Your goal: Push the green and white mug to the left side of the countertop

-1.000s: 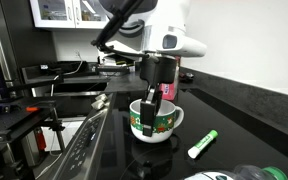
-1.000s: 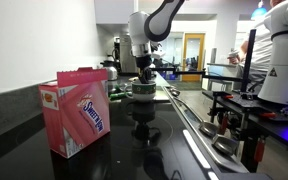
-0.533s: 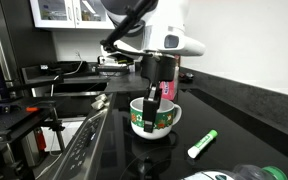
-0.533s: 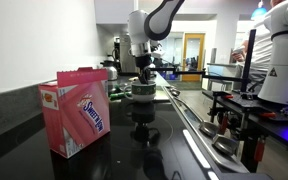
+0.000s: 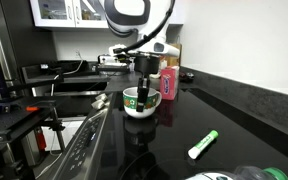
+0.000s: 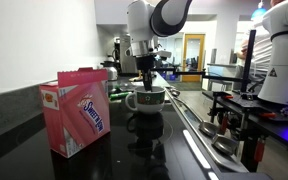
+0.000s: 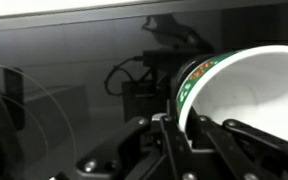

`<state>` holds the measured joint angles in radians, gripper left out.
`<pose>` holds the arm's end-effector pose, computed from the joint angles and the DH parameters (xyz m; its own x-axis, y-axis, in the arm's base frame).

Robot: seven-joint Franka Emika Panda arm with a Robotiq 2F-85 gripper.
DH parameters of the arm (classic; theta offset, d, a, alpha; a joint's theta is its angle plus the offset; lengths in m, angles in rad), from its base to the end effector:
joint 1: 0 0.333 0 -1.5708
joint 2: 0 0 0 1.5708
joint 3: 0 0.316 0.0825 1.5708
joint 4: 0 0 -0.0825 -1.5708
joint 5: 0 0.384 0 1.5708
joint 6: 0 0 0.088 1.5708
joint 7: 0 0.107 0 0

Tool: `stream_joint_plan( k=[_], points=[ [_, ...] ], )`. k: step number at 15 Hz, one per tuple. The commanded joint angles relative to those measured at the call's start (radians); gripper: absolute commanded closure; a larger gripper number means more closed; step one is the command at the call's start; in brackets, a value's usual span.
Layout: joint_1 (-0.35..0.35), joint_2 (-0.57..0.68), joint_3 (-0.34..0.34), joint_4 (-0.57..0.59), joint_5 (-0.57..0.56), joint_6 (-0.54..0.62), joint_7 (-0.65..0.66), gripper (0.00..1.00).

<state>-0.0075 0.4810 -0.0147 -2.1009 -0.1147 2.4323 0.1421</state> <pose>0.5641 -0.0130 0.1745 0.9871 -0.0760 -0.1411 -0.0639 -0.9940 0.0884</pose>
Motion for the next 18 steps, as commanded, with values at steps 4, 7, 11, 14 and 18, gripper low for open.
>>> stream_joint_plan(
  k=[4,7,11,14,18],
  points=[
    [0.041,-0.075,0.041,-0.093,0.017,0.021,-0.059,0.97],
    [0.051,-0.088,0.046,-0.106,0.015,0.022,-0.06,0.97],
    [0.054,-0.083,0.03,-0.104,-0.014,0.029,-0.067,0.63],
    [0.044,-0.088,0.025,-0.111,-0.025,0.046,-0.096,0.48],
    [0.019,-0.138,0.036,-0.136,-0.013,0.066,-0.205,0.18]
  ],
)
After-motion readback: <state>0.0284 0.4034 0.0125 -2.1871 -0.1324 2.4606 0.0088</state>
